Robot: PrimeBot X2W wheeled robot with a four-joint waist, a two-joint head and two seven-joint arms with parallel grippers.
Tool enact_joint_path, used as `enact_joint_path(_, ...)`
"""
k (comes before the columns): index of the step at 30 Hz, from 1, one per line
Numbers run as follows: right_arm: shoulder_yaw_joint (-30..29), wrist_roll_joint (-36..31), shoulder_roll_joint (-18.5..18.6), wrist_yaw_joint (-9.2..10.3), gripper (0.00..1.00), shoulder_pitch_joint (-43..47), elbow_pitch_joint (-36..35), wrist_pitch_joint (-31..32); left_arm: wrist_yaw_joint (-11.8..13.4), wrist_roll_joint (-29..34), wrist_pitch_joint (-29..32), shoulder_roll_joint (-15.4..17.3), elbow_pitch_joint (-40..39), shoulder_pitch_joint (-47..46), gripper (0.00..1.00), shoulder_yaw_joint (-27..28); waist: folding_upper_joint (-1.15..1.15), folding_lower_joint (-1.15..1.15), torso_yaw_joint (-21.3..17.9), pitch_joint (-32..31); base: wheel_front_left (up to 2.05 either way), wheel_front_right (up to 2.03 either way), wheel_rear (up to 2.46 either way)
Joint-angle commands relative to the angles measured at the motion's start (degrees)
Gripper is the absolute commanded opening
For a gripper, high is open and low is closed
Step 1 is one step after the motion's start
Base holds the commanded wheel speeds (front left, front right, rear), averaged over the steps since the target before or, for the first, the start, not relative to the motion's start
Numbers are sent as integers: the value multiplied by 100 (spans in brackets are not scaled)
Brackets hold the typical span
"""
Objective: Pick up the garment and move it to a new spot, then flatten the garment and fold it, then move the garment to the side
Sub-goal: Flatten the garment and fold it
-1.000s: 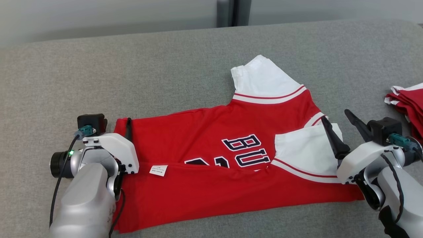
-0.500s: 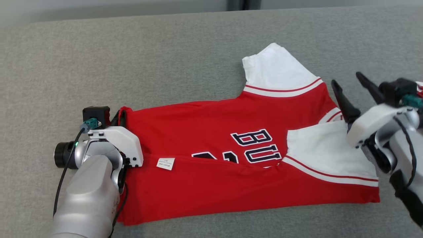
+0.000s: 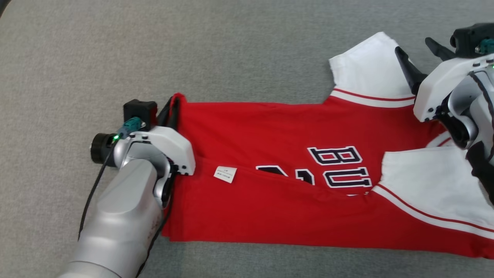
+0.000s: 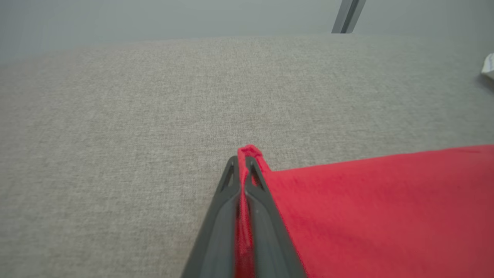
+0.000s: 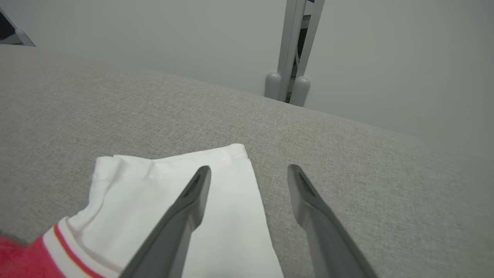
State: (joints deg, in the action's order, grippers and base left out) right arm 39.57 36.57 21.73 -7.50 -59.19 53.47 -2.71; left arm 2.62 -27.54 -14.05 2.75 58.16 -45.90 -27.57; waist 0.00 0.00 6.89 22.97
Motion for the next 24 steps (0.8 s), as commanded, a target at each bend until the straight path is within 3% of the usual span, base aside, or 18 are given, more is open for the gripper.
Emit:
enact_joint_path(1, 43, 31, 61, 2, 100, -134, 93, 55, 80, -140, 24, 34, -123, -20, 0, -151, 0, 0, 204, 196, 0, 0, 0)
enact_joint_path(12, 491, 417, 156, 2, 100, -736, 669, 626, 731, -1381, 12, 30, -794, -277, 0, -1582, 0, 0, 630, 570, 0, 0, 0)
enact_joint_path(13, 547, 423, 162, 2, 74, -747, 711, 665, 766, -1453, -7, 32, -788, -299, 0, -1657, 0, 0, 637, 583, 0, 0, 0)
enact_joint_path(14, 582, 432, 184, 2, 16, -771, 766, 641, 796, -1522, -24, 31, -776, -338, 0, -1715, 0, 0, 638, 597, 0, 0, 0)
enact_joint_path(15, 607, 412, 225, 2, 0, -817, 835, 576, 833, -1594, -30, 32, -759, -377, 0, -1762, 0, 0, 638, 606, 0, 0, 0)
enact_joint_path(19, 573, 316, 300, 3, 0, -1017, 1122, 152, 973, -1780, -85, 42, -675, -519, 0, -1782, 0, 0, 599, 593, 0, 0, 0)
enact_joint_path(24, 393, 199, 272, 3, 0, -1211, 1530, -747, 1137, -1589, -112, 45, -768, -623, 0, -1326, 0, 0, 468, 477, 0, 0, 0)
